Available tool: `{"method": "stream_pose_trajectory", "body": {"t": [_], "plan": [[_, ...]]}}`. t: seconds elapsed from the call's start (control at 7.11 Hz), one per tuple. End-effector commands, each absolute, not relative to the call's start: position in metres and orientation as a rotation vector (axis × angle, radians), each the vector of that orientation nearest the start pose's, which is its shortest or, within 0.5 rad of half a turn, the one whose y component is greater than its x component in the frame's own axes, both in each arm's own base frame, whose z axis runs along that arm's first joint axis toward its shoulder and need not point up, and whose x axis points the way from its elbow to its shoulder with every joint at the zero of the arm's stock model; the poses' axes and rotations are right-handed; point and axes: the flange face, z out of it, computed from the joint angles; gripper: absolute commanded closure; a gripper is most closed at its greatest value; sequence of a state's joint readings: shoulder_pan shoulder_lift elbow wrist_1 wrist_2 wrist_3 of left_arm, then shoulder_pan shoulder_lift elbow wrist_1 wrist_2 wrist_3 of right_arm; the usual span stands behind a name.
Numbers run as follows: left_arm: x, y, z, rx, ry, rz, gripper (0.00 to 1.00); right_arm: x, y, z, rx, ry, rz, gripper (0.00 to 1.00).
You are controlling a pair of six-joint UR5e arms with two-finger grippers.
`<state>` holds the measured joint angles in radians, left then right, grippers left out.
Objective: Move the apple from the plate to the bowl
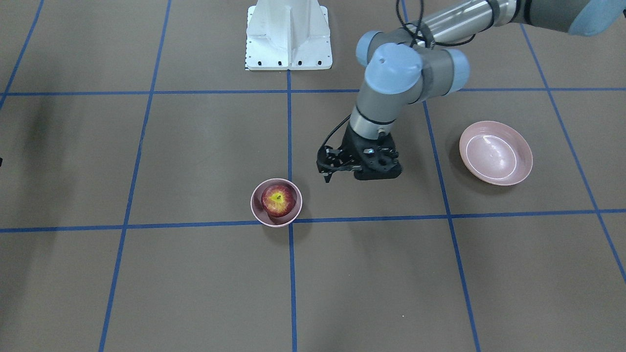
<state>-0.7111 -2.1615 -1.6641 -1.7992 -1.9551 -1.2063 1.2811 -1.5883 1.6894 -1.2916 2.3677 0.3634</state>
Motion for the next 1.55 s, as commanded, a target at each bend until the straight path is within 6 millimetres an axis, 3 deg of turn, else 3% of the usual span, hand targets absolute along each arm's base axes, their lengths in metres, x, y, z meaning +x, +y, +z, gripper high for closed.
{"method": "stream_pose_trajectory", "body": {"t": [0.0,0.14,0.42,0.56,0.7,0.84,0.99,1.41], "plan": [[0.310,-0.476,0.351,0.240,0.866,0.055,0.02,-0.074,-0.498,0.575,0.100,-0.858,-0.068,0.00],[0.244,-0.476,0.407,0.221,0.839,0.136,0.02,-0.071,-0.495,0.577,0.100,-0.852,-0.063,0.00],[0.126,-0.475,0.491,0.285,0.717,0.319,0.02,-0.065,-0.490,0.584,0.107,-0.847,-0.082,0.00],[0.073,-0.480,0.533,0.283,0.650,0.386,0.02,-0.066,-0.493,0.584,0.107,-0.847,-0.084,0.00],[0.041,-0.488,0.576,0.244,0.620,0.419,0.02,-0.066,-0.493,0.584,0.107,-0.847,-0.084,0.00],[0.019,-0.493,0.602,0.218,0.612,0.374,0.02,-0.065,-0.494,0.582,0.111,-0.849,-0.082,0.00],[0.008,-0.496,0.601,0.222,0.641,0.348,0.02,-0.054,-0.493,0.581,0.119,-0.854,-0.064,0.00],[0.009,-0.483,0.591,0.223,0.782,0.339,0.02,-0.051,-0.490,0.582,0.111,-0.855,-0.044,0.00]]}}
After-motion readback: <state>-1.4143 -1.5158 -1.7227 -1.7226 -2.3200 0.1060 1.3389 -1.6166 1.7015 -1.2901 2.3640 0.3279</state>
